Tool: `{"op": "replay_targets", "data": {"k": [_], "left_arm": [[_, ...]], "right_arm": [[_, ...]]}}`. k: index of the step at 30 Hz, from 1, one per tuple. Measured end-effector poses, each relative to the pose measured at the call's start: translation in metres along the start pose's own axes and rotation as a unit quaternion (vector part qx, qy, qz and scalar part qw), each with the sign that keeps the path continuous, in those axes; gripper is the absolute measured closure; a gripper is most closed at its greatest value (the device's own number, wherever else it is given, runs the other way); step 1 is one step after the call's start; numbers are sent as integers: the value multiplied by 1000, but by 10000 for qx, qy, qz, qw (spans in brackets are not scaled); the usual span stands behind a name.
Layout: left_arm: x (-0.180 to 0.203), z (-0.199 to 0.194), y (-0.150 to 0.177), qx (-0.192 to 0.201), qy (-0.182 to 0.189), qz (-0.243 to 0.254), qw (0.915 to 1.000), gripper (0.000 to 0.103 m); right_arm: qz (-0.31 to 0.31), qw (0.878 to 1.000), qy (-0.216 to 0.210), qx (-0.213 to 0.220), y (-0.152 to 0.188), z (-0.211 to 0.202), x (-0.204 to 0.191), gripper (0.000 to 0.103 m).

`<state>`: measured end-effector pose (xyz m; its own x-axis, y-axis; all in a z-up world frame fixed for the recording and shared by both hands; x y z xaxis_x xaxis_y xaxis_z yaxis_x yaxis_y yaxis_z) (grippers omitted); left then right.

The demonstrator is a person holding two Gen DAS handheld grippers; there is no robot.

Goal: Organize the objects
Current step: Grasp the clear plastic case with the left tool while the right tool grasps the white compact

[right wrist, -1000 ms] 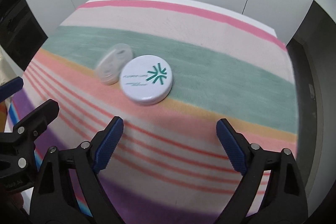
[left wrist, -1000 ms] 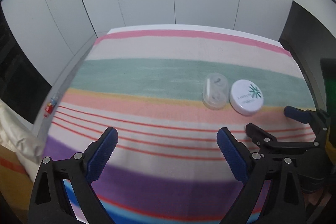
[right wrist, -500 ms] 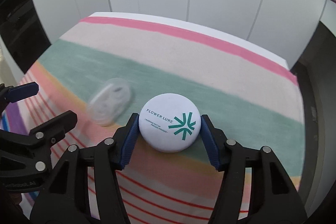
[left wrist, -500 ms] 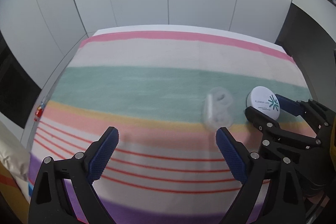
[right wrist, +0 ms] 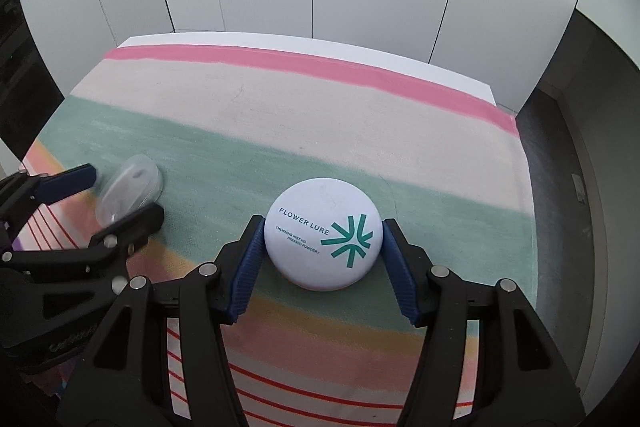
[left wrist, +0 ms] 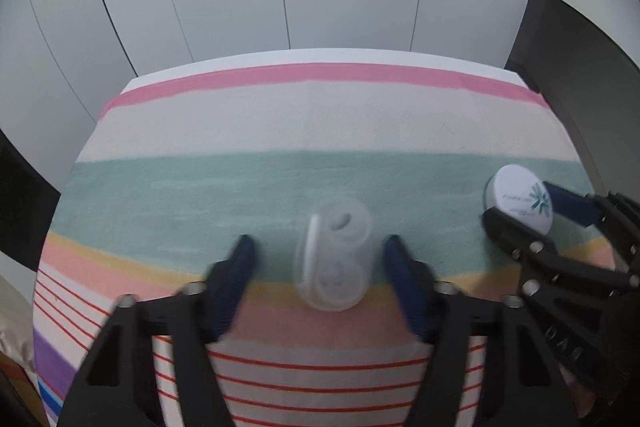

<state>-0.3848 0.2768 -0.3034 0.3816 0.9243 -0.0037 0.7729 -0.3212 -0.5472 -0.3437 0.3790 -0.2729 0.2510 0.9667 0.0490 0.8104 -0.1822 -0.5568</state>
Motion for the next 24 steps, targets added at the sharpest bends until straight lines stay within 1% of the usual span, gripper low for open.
{"op": "replay_targets", "data": {"k": [1, 2, 5, 13, 17, 20, 24], "left_arm": [[3, 0, -1, -24, 24, 5, 10000, 62], [6, 0, -2, -54, 42, 24, 10000, 62], [10, -5, -3, -59, 65, -6, 10000, 62], [4, -43, -3, 6, 27, -127, 9999, 63], [2, -70, -1, 25, 8, -189, 9998, 63], [0, -91, 6, -61, 29, -251, 9997, 63], [-2, -120, 13, -50, 36, -278, 9996, 63]], "right_arm": [[-10, 10000, -6, -7, 1, 0, 0, 43], [-16, 10000, -25, -27, 2, -1, -2, 43], [-28, 10000, -64, -63, 7, -10, -1, 43], [-76, 9998, -115, -162, 21, -33, -8, 43], [60, 9992, -252, -296, 28, -50, -8, 43], [70, 9985, -335, -423, 34, -68, -10, 43], [74, 9986, -332, -417, 37, -94, -11, 43]]}}
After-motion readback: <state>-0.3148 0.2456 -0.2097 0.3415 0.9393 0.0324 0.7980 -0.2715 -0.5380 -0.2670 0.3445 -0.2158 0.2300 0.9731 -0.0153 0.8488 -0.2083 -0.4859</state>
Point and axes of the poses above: each gripper's, at about its wrist camera, not at the fingertips, and z roughly the way its jaws point, x to its right, y to its underside, the point moved 9 cm from there along z, roughly the way its jaws point, and after that the axes turned 3 degrees about -z, right-handed, at the moved point
